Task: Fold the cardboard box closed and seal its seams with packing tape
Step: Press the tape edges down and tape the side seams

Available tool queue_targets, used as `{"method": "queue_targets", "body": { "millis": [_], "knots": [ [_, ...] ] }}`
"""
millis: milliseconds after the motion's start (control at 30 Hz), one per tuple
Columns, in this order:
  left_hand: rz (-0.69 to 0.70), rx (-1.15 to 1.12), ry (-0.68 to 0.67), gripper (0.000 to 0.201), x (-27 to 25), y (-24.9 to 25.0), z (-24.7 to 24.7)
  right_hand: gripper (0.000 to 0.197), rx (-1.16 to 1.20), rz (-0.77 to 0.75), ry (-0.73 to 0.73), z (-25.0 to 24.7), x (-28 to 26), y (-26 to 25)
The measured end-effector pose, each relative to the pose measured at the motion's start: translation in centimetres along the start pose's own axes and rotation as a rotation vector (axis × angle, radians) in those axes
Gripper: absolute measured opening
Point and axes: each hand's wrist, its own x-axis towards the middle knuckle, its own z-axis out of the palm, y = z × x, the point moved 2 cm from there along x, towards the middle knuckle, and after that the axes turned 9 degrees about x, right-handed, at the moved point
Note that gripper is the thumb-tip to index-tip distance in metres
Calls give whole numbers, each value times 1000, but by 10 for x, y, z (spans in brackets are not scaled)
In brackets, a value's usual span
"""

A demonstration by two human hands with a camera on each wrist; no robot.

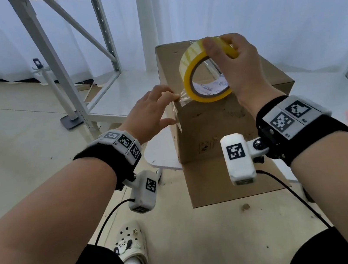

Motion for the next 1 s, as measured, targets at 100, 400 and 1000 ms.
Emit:
{"method": "queue_targets", "body": {
  "millis": [100,400,1000],
  "knots": [
    [10,-28,12,41,0,0,-9,37,8,-10,-1,0,-2,-1],
    [-98,-99,54,54,-4,10,6,55,-19,-13,-26,-2,-4,1],
    [-104,-77,81,60,-3,13,15,50,-32,44,-25,-2,1,1]
  ]
}}
